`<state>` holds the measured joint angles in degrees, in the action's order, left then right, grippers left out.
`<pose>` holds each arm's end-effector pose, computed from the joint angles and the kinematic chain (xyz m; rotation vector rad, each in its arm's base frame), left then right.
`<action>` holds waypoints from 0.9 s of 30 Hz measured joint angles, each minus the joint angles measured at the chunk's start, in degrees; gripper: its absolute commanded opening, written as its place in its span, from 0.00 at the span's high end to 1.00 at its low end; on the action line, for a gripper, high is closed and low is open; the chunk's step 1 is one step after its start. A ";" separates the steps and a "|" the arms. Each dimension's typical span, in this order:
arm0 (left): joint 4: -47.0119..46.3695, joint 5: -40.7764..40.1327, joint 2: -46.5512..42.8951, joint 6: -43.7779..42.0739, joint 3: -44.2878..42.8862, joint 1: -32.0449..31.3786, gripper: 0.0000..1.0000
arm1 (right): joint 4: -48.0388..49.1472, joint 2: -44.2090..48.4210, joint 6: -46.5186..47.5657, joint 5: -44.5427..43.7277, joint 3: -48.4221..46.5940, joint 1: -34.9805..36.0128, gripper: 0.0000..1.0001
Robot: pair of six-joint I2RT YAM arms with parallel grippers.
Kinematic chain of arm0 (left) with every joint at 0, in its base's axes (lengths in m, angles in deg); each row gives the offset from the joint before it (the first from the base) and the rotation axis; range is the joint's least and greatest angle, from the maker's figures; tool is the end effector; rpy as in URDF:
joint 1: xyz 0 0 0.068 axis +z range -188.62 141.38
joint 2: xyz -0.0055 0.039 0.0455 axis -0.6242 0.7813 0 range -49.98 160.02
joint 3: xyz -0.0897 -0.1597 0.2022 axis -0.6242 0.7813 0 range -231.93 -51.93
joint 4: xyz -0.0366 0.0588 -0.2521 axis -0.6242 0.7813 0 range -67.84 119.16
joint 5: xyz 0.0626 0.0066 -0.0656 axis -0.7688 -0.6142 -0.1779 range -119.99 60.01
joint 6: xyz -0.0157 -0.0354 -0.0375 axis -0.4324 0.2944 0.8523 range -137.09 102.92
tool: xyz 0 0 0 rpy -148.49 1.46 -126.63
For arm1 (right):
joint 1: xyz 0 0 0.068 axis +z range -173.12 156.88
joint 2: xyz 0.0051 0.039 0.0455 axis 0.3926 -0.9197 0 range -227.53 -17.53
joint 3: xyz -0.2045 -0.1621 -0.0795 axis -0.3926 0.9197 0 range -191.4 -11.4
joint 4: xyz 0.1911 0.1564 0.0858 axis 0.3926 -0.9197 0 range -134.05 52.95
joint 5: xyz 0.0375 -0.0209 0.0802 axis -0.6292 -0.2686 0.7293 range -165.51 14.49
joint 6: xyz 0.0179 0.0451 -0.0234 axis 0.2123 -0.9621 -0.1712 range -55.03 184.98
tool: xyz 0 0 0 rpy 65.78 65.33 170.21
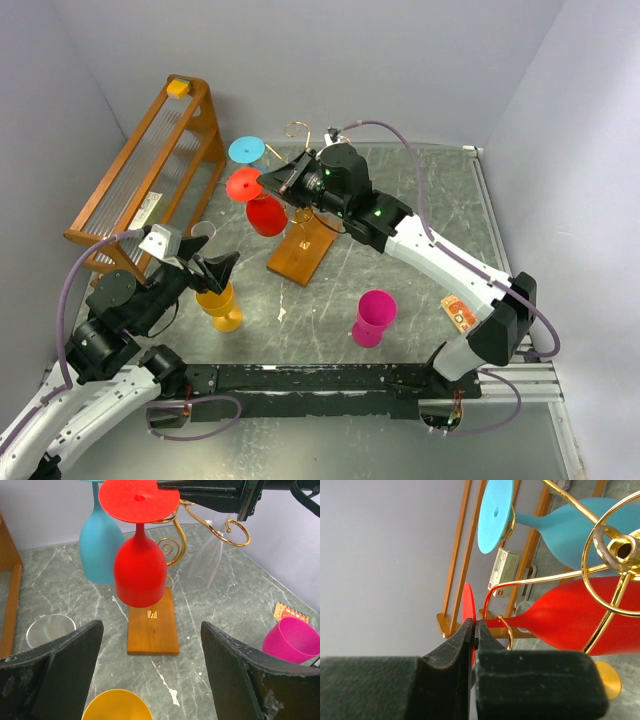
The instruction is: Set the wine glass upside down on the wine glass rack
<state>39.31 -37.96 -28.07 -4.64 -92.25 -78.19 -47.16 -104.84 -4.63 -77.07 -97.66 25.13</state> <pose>0.0785 -0.0586 0.3487 0.2607 1.5596 -0.6082 0.2413 0.2688 0.4115 0.3953 1.9748 1.4035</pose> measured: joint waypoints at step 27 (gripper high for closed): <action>0.31 -0.87 0.00 0.02 0.00 0.00 0.11 | -3.10 3.45 2.38 -1.07 2.73 0.00 0.93</action>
<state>39.61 -38.83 -28.07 -4.62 -92.25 -78.19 -50.26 -101.38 -2.25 -78.14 -94.93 25.13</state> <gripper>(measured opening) 0.892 0.033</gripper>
